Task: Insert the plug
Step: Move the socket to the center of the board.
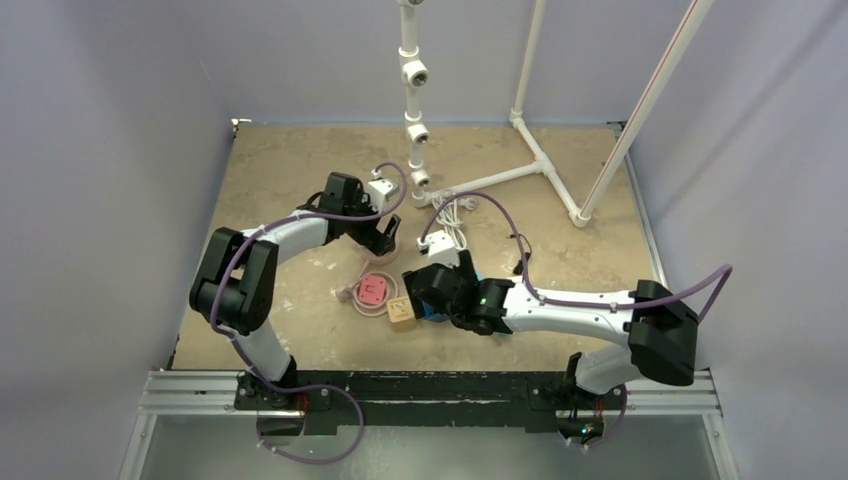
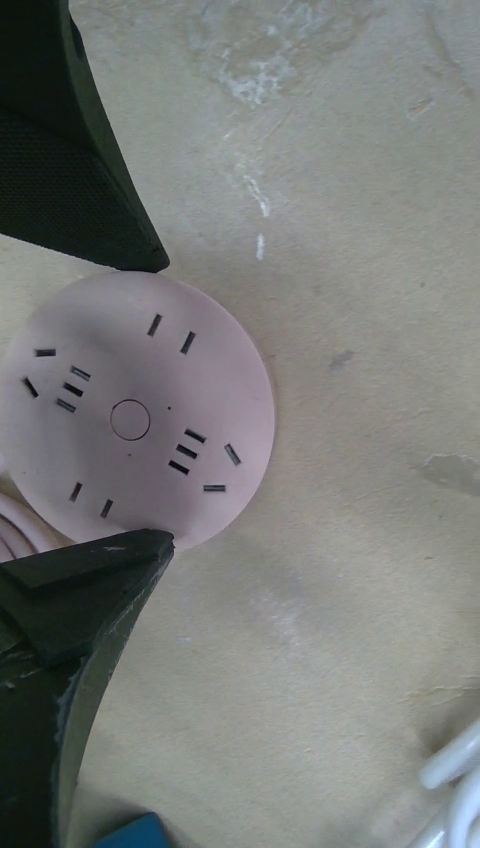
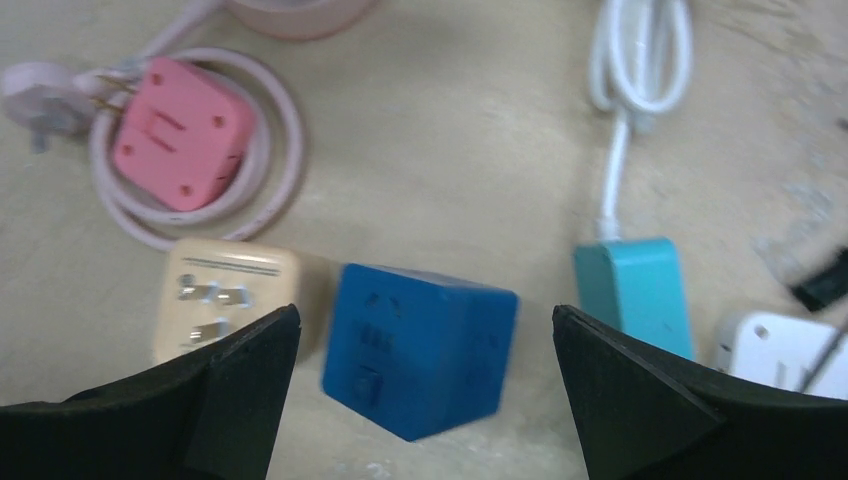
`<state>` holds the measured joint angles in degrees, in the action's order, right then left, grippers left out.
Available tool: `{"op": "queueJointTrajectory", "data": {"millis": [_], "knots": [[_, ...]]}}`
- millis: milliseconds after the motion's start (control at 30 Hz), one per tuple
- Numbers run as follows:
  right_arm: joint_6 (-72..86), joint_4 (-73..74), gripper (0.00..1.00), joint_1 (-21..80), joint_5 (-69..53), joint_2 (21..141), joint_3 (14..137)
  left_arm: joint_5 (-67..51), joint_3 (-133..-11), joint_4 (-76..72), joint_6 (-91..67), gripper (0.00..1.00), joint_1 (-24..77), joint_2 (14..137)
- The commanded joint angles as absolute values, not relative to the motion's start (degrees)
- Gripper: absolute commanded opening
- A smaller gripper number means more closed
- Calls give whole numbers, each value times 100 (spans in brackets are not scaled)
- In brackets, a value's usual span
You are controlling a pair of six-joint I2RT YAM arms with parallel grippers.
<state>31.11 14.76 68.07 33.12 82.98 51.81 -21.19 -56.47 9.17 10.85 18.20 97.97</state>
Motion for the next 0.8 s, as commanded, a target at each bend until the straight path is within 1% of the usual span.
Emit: {"op": "queueJointTrajectory", "data": {"millis": [0,100,167,233,300,333,367,400,433,533,633,700,767], "knots": [[4422,3176,99,6753,4308,8031,5171,-1568,-5938,330,966,98,2020,10078],[5082,3843,98,6590,4465,8086,5166,-1148,-5975,245,1075,86,2021,10223],[5098,3810,96,6418,4437,8046,5102,-935,-5960,237,1203,81,2021,10228],[4885,3594,94,6125,4355,8004,5060,-823,-5961,285,1290,80,2021,10151],[4597,3383,92,5732,4171,8003,5119,-853,-5959,369,1371,81,2013,9972],[4421,3251,91,5557,4095,8003,5160,-922,-5966,430,1385,84,2017,9866],[4211,3094,90,5362,3993,8011,5186,-993,-5986,511,1388,87,2015,9743],[4012,2962,89,5202,3927,8049,5217,-1072,-6012,609,1369,94,2014,9626],[3903,2921,89,5068,3918,8121,5277,-1191,-6036,703,1351,99,2015,9485],[3533,2782,89,4910,3907,8269,5409,-1498,-6059,915,1280,99,2013,9117],[3163,2415,89,4886,3686,8157,5414,-1668,-6122,1177,1240,99,2017,8867],[3080,2337,87,4784,3488,8107,5446,-1730,-6185,1339,1244,99,2021,8724],[3085,2307,83,4672,3217,8108,5466,-1808,-6273,1502,1264,99,2021,8611]]}}
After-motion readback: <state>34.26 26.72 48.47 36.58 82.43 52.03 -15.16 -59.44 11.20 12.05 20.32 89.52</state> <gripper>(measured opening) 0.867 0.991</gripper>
